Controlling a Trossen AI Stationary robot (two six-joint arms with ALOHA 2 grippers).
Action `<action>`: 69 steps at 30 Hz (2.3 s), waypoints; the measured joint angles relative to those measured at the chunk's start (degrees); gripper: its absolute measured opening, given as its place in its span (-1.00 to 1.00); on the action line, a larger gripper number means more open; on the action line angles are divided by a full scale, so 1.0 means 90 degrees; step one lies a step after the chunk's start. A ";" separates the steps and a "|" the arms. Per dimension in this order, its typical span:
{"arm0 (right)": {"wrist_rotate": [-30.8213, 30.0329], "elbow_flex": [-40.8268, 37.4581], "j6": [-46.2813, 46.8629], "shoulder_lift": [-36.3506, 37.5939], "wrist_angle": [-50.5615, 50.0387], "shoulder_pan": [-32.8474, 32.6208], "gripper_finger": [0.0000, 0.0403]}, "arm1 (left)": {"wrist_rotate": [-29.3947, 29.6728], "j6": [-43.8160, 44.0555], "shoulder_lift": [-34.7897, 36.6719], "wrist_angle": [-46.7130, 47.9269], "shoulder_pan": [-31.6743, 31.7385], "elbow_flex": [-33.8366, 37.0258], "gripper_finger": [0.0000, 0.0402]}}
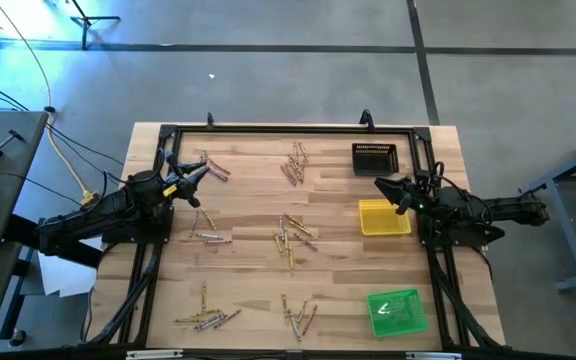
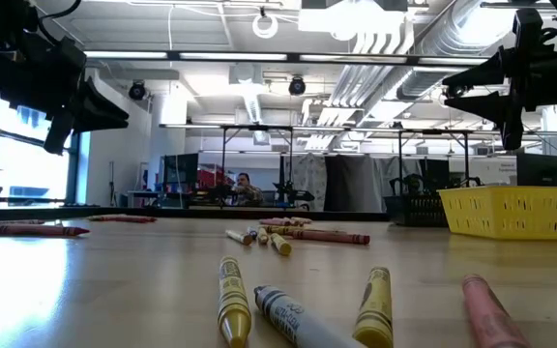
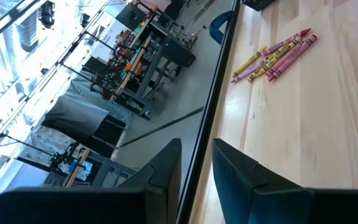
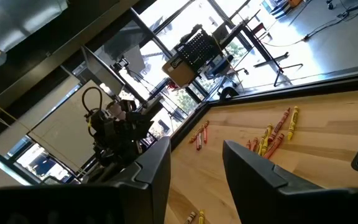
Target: Sort crayons
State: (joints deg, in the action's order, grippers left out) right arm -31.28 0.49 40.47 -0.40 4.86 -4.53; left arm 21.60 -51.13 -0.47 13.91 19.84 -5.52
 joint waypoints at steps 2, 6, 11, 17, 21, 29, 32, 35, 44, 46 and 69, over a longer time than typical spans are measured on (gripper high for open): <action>-0.0001 0.0000 0.0001 0.0000 0.0000 0.0000 -0.34 | 0.0001 0.0000 0.0002 0.0000 0.0000 -0.0001 -0.62; -0.0001 0.0000 0.0002 0.0000 0.0000 -0.0001 -0.34 | 0.0000 0.0000 0.0000 0.0000 0.0000 -0.0002 -0.62; -0.0001 0.0000 0.0002 0.0000 0.0000 0.0001 -0.34 | 0.0001 0.0000 0.0002 0.0000 -0.0001 -0.0002 -0.62; -0.0001 0.0000 0.0002 0.0000 0.0000 -0.0001 -0.34 | 0.0001 0.0000 0.0000 0.0000 0.0001 -0.0001 -0.62; -0.0001 -0.0001 -0.0264 0.0000 0.0000 0.0000 -0.34 | 0.0001 0.0000 0.0002 0.0000 0.0001 -0.0002 -0.62; -0.0261 0.0000 -0.0401 0.0000 0.0004 -0.0001 -0.34 | -0.0001 0.0000 0.0002 0.0000 0.0001 0.0000 -0.62; -0.0679 0.0000 0.0063 0.0000 0.0005 -0.0001 -0.34 | 0.0001 0.0000 0.0000 0.0000 0.0001 -0.0002 -0.62; -0.0909 0.0000 0.0146 0.0000 0.0005 0.0001 -0.34 | 0.0000 0.0000 0.0002 0.0000 0.0001 -0.0001 -0.62; -0.1754 -0.0002 0.0694 0.0000 0.0073 0.0001 -0.34 | -0.0001 0.0000 0.0002 0.0000 0.0000 -0.0001 -0.62; -0.1936 -0.0001 0.0870 0.0000 0.0066 -0.0001 -0.34 | 0.0000 0.0000 0.0002 0.0000 0.0000 -0.0002 -0.62; -0.2131 0.0000 0.1920 0.0000 0.0107 0.0001 -0.34 | -0.0001 0.0000 0.0002 0.0000 0.0001 -0.0002 -0.62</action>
State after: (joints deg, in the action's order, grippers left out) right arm -50.46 0.49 57.75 -0.40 5.82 -4.51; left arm 21.59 -51.13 -0.45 13.91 19.86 -5.54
